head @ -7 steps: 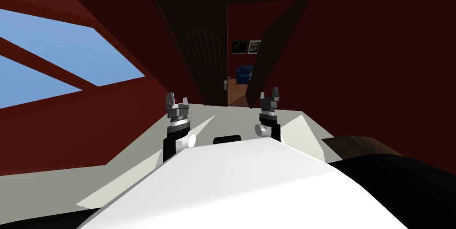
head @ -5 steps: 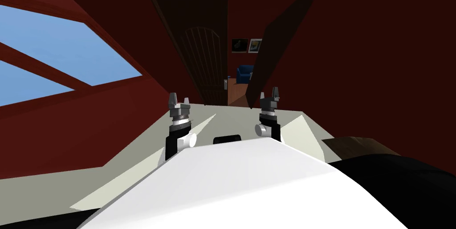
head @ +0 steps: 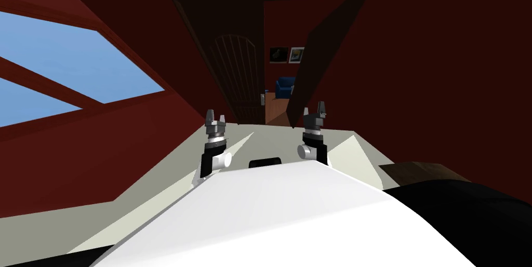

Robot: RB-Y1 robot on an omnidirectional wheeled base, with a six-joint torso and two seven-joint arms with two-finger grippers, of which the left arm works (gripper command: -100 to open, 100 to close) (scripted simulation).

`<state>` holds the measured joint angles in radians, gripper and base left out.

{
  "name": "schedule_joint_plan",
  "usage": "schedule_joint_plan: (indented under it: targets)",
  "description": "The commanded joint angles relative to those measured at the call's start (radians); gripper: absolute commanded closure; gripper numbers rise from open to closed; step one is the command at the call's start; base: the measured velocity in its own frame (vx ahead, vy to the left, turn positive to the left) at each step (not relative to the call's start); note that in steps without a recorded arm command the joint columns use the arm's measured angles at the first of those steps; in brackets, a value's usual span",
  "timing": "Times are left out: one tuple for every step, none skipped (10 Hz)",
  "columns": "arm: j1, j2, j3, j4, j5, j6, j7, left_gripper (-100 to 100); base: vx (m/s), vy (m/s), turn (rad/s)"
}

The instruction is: Push the door open

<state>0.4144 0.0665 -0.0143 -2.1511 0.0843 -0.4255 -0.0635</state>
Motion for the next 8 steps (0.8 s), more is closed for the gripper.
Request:
schedule_joint_plan:
  targets:
    - [-0.019,0.000,-0.003,0.038,-0.003,-0.004,-0.002,-100,0.078,-0.010,-0.007]
    - [-0.035,0.002,-0.002,0.064,-0.004,-0.005,-0.002,-100,0.094,-0.007,-0.012]
    - [-0.051,0.003,-0.002,0.090,-0.004,-0.005,-0.002,-100,0.103,-0.008,-0.009]
    - [-0.067,0.005,-0.001,0.116,-0.005,-0.006,-0.002,-100,0.096,-0.016,-0.011]
    - [-0.084,0.006,0.000,0.145,-0.005,-0.007,-0.002,-100,0.087,-0.023,-0.011]
    - [-0.102,0.007,0.001,0.171,-0.006,-0.007,-0.002,-100,0.096,-0.016,-0.011]
    - [-0.121,0.009,0.002,0.206,-0.006,-0.008,-0.002,-100,0.086,-0.010,-0.010]
    - [-0.139,0.010,0.003,0.234,-0.007,-0.009,-0.002,-100,0.086,-0.021,-0.014]
